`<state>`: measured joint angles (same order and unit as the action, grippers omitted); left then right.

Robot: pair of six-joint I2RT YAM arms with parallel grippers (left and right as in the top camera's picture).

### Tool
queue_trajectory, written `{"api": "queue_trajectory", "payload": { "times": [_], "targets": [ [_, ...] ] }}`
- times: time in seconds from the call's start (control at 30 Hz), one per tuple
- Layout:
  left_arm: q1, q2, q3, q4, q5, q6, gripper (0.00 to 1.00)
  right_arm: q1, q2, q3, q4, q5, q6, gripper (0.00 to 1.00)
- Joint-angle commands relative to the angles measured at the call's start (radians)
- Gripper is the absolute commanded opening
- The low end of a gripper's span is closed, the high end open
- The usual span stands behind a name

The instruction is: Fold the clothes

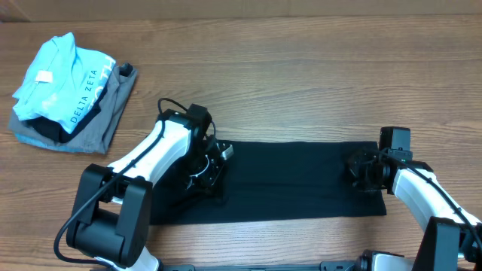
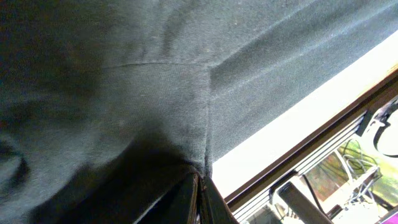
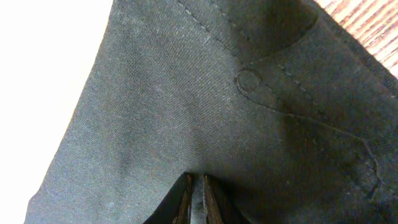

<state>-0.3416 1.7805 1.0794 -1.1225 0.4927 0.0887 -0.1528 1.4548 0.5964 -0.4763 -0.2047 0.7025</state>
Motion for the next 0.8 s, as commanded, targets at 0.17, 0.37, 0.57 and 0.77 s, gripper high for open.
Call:
{"api": "queue_trajectory", "payload": {
  "times": [0.17, 0.37, 0.57, 0.77],
  "targets": [
    [-0.019, -0.026, 0.018, -0.008, -0.016, 0.009, 0.09, 0.0, 0.029, -0.042, -0.029, 0.048, 0.001, 0.12],
    [-0.078, -0.033, 0.018, -0.015, -0.021, -0.017, 0.04, 0.0, 0.029, -0.042, -0.029, 0.048, 0.001, 0.12],
    [-0.101, -0.033, 0.018, -0.022, -0.274, -0.186, 0.13, 0.0, 0.029, -0.042, -0.029, 0.048, 0.001, 0.12],
    [-0.092, -0.032, 0.015, 0.009, -0.219, -0.175, 0.32, 0.0, 0.029, -0.042, -0.03, 0.048, 0.001, 0.12]
  ]
}}
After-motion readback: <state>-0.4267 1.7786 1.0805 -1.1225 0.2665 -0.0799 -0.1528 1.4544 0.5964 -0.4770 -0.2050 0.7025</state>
